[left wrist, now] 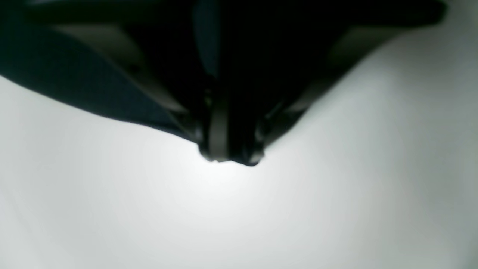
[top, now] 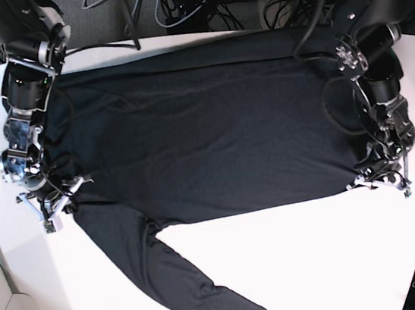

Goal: Fold the T-shirt properly
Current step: 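Lift the side edges with both grippers and fold the shirt toward the arm bases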

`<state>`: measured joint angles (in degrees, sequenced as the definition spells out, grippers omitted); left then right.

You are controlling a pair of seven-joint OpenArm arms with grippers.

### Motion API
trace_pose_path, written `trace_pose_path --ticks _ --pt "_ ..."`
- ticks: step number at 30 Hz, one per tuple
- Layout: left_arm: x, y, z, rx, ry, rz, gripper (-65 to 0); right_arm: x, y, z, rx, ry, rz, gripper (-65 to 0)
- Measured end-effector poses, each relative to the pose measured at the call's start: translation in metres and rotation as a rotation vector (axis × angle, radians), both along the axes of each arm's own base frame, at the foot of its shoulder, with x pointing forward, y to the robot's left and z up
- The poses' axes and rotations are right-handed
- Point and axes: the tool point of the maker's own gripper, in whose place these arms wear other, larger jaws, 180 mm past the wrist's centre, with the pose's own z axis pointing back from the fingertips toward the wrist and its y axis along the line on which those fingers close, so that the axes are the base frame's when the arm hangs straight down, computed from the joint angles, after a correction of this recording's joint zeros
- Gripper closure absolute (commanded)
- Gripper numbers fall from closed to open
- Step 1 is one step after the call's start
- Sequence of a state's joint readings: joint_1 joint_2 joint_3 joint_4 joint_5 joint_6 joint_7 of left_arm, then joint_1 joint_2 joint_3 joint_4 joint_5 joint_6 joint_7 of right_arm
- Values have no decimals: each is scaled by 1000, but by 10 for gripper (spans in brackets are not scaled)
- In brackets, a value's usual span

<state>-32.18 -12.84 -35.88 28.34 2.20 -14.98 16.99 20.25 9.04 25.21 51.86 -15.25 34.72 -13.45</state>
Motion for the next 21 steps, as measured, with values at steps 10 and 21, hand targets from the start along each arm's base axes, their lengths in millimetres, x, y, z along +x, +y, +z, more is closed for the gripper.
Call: trace_pose_path --ticks 10,21 --pt "-2 -1 1 -6 35 -14 0 0 0 0 -1 -1 0 0" --pt "-19 0 47 101 45 -53 0 -3 6 53 -95 -158 10 0"
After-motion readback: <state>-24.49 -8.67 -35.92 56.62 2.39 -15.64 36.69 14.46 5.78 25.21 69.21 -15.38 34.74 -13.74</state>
